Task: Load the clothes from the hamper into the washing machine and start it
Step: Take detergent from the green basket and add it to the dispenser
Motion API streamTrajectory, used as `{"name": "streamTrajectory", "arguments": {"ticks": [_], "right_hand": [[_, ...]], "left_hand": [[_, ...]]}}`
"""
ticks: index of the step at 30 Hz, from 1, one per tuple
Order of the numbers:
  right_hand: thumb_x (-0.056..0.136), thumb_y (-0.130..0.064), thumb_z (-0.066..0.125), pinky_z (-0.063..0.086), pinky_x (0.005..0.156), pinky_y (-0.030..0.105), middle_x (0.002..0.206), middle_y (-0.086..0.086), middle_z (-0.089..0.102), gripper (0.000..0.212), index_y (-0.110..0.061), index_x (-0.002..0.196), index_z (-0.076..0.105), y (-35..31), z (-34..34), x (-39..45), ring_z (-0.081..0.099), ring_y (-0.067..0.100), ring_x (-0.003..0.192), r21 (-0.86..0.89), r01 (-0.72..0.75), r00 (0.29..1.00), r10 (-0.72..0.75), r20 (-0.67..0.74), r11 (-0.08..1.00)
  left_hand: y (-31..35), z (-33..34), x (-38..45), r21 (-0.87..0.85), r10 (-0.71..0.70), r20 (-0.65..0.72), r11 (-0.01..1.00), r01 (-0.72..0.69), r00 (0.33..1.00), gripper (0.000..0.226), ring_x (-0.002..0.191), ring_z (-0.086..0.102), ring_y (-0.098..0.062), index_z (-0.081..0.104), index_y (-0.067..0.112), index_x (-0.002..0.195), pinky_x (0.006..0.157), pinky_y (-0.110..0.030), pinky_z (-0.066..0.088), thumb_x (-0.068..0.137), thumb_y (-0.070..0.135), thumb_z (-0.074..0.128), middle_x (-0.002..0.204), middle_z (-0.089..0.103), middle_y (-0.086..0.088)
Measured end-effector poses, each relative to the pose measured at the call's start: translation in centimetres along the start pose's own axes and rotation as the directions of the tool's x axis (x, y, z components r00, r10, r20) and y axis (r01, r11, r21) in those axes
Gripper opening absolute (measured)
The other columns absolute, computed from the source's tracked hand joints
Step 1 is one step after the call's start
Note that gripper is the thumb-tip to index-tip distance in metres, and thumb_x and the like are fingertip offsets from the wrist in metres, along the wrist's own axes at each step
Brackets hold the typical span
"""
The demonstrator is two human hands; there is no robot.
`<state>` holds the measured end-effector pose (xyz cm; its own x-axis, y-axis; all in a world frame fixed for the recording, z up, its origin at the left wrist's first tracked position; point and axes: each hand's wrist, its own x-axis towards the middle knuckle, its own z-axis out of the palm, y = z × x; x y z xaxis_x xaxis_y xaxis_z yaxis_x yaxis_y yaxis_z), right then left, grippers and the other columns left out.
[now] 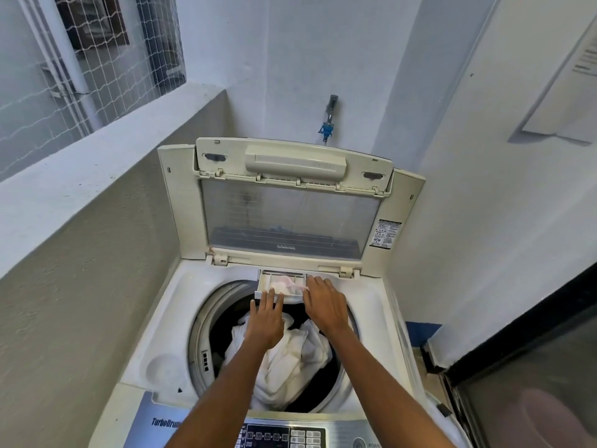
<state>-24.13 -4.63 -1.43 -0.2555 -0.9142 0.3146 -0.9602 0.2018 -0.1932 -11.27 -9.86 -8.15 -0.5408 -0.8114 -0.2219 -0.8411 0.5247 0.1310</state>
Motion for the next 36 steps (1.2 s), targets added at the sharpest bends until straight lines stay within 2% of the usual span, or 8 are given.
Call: {"name": "streamTrajectory", "arguments": {"ticks": [4, 8, 13, 17, 21, 24, 31, 36], "right_hand": [[0.091, -0.024, 0.041, 0.049, 0.054, 0.032, 0.090, 0.003, 0.067, 0.023, -0.013, 0.096, 0.061, 0.7, -0.9, -0.1, 0.064, 0.023, 0.083, 0.036, -0.038, 0.996, 0.041, -0.074, 0.999], [0.095, -0.028, 0.043, 0.036, 0.064, 0.026, 0.094, 0.004, 0.063, 0.022, -0.012, 0.102, 0.055, 1.2, -1.9, -0.4, 0.056, 0.021, 0.081, 0.244, -0.227, 0.972, 0.233, 0.004, 0.943], [0.091, -0.026, 0.054, 0.036, 0.062, 0.028, 0.079, 0.005, 0.063, 0.021, -0.007, 0.085, 0.061, 0.1, -4.1, -0.8, 0.056, 0.024, 0.075, 0.689, -0.419, 0.885, 0.437, 0.164, 0.591], [0.086, -0.024, 0.056, 0.045, 0.059, 0.032, 0.063, 0.003, 0.063, 0.018, -0.014, 0.071, 0.060, -2.1, -6.0, -1.9, 0.059, 0.021, 0.061, 0.880, -0.365, 0.905, 0.340, 0.257, 0.306], [0.090, -0.015, 0.052, 0.042, 0.045, 0.025, 0.053, 0.004, 0.051, 0.028, -0.014, 0.062, 0.051, -5.9, -9.8, -2.8, 0.050, 0.013, 0.043, 0.944, -0.323, 0.916, 0.269, 0.296, 0.061], [0.091, -0.010, 0.048, 0.034, 0.036, 0.021, 0.049, 0.005, 0.046, 0.029, -0.011, 0.062, 0.049, -10.2, -13.6, -3.5, 0.041, 0.006, 0.031, 0.957, -0.275, 0.940, 0.185, 0.287, -0.089], [0.090, -0.012, 0.045, 0.036, 0.038, 0.020, 0.052, 0.001, 0.048, 0.024, -0.012, 0.066, 0.053, -22.7, -23.6, -7.4, 0.043, 0.010, 0.039, 0.965, -0.185, 0.981, -0.097, 0.170, -0.184], [0.086, -0.017, 0.047, 0.041, 0.043, 0.026, 0.042, 0.000, 0.048, 0.028, -0.013, 0.058, 0.053, -31.6, -28.1, -11.4, 0.043, 0.010, 0.033, 0.981, -0.146, 0.960, -0.259, 0.109, -0.126]], "left_hand": [[0.4, -0.5, -0.5, 0.004, -0.023, -0.006, 1.000, 0.023, 1.000, 0.060, 0.147, -0.007, -0.030, -0.003, 0.013, 0.150, 0.118, -0.050, 0.002, 0.100, 0.025, 0.027, 0.159, -0.008, -0.013], [1.3, -2.0, -1.6, -0.005, -0.072, -0.081, 0.997, 0.072, 0.994, 0.058, 0.147, -0.007, -0.030, -0.003, 0.011, 0.150, 0.118, -0.049, 0.002, 0.101, 0.026, 0.023, 0.159, -0.008, -0.013], [3.0, -4.6, -4.4, -0.092, -0.165, -0.263, 0.985, 0.146, 0.951, 0.054, 0.148, -0.006, -0.026, -0.002, 0.012, 0.150, 0.120, -0.045, 0.001, 0.102, 0.028, 0.017, 0.159, -0.004, -0.010], [4.1, -6.6, -8.8, -0.176, -0.280, -0.409, 0.958, 0.226, 0.869, 0.077, 0.148, -0.003, -0.024, 0.000, 0.013, 0.151, 0.119, -0.041, -0.004, 0.081, 0.040, -0.017, 0.159, -0.001, -0.008], [4.0, -9.6, -14.5, -0.229, -0.397, -0.557, 0.918, 0.324, 0.729, 0.058, 0.147, 0.010, -0.025, 0.013, 0.009, 0.150, 0.118, -0.041, 0.000, 0.095, 0.026, 0.014, 0.158, 0.013, -0.009], [2.4, -12.7, -19.3, -0.159, -0.368, -0.654, 0.921, 0.355, 0.661, 0.056, 0.133, 0.043, -0.029, 0.041, 0.005, 0.140, 0.111, -0.048, 0.024, 0.090, 0.028, 0.029, 0.145, 0.043, -0.013], [-3.5, -20.9, -32.2, -0.063, -0.315, -0.853, 0.854, 0.516, 0.417, 0.054, 0.138, 0.027, -0.023, 0.029, 0.010, 0.141, 0.114, -0.044, 0.012, 0.090, 0.028, 0.035, 0.146, 0.043, -0.012], [-7.2, -23.4, -41.6, -0.145, -0.360, -0.906, 0.758, 0.636, 0.222, 0.053, 0.139, 0.030, -0.025, 0.034, 0.010, 0.140, 0.112, -0.044, 0.015, 0.089, 0.027, 0.036, 0.146, 0.042, -0.013]]}}
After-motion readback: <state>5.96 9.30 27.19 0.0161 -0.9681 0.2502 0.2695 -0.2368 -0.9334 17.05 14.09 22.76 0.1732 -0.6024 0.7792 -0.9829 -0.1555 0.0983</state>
